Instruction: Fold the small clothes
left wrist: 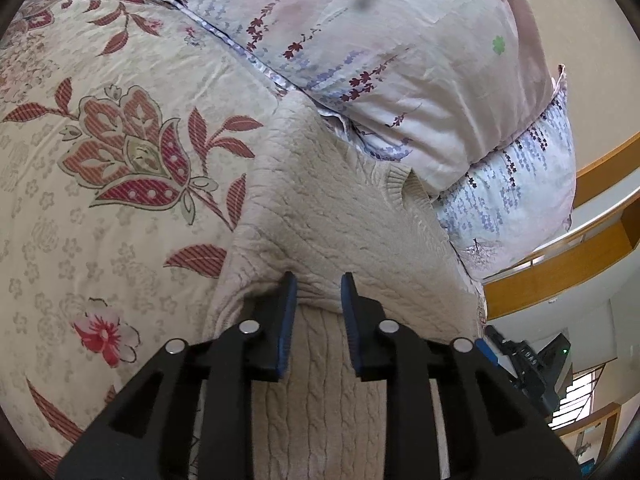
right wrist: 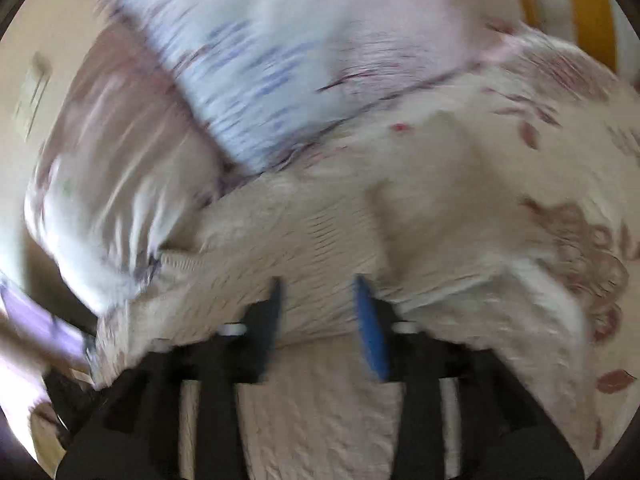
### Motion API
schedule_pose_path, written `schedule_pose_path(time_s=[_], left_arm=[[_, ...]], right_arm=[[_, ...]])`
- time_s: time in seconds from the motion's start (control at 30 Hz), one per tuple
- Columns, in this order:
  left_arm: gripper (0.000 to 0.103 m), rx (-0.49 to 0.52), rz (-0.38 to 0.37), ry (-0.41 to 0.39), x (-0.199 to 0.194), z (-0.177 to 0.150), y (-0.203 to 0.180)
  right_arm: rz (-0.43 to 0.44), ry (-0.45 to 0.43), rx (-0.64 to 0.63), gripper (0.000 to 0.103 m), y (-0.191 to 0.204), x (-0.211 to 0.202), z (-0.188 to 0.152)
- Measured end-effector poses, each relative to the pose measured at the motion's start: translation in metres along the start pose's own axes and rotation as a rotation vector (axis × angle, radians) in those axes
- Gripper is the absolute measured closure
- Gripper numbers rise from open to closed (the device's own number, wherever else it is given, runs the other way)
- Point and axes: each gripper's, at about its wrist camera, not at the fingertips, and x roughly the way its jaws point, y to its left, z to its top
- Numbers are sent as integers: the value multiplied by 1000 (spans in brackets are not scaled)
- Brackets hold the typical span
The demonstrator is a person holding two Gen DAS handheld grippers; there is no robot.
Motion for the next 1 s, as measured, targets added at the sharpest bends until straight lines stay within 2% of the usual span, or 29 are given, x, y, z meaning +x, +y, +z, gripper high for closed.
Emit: schedule_pose_path(time_s=[0.13, 0.2, 0.27, 0.4, 0.47, 0.6, 0.67, 0.77, 0.9, 1.0], left_arm=[[73, 9, 1, 0, 0, 0, -3], [71, 15, 3, 0, 0, -1, -5], [71, 20, 5, 1, 1, 0, -5], [69, 20, 1, 5, 1, 0, -5], [68, 18, -5, 8, 2, 2, -6], [66, 18, -11, 11, 3, 2, -6], [65, 19, -13, 11, 3, 2, -6], [61, 28, -15, 12, 3, 2, -8], [53, 48, -13, 34, 1, -1, -14], [52, 60, -18, 51, -8, -10, -14]], right_arm=[[-34, 4, 54, 49, -17, 4, 17], [-45, 37, 66, 54, -23, 14, 21], [-40, 73, 76, 66, -27, 25, 19], [0, 99, 37, 75, -22, 31, 12], [55, 114, 22, 94, -17, 33, 10], [70, -31, -38, 95, -4, 13, 14], [35, -56, -48, 96, -4, 8, 16], [-75, 43, -46, 96, -15, 30, 9], [-71, 48, -62, 93, -15, 24, 7], [-36, 63, -66, 76, -16, 8, 8]])
